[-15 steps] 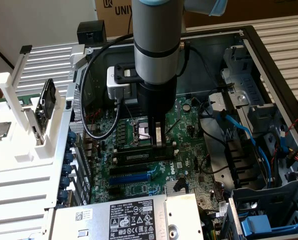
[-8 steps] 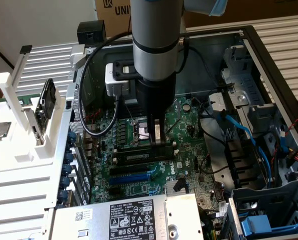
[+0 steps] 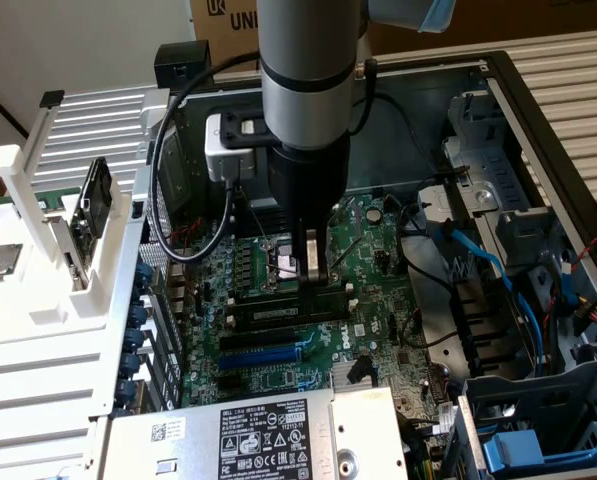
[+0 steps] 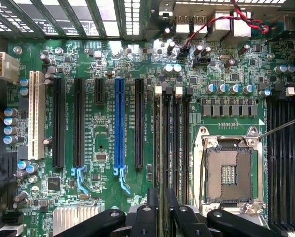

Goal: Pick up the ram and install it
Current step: 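Insert the ram into the slot, then press down the ram until it locks into place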

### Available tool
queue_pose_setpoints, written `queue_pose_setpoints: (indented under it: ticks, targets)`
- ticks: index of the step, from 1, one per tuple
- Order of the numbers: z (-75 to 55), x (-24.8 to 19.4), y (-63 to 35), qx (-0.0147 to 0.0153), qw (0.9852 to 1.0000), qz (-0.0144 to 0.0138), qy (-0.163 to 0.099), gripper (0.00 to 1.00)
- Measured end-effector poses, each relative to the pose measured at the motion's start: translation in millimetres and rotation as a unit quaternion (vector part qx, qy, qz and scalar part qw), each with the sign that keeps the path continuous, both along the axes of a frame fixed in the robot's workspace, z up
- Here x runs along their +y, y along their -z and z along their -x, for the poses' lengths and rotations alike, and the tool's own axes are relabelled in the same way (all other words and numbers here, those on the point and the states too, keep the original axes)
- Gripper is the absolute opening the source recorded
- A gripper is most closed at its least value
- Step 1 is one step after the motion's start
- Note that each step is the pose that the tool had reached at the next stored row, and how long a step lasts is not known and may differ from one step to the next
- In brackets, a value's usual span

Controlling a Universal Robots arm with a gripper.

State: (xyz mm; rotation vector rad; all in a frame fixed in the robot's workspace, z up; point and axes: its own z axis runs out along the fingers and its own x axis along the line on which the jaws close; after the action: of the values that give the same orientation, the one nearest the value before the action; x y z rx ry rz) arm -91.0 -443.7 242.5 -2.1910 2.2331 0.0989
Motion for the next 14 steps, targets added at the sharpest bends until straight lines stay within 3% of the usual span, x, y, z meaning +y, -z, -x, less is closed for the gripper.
queue_pose_setpoints:
  ticks: [14]
  targets:
    - [1.9, 0.0, -2.1, -0.0004, 1.0, 0.0, 0.0, 0.2]
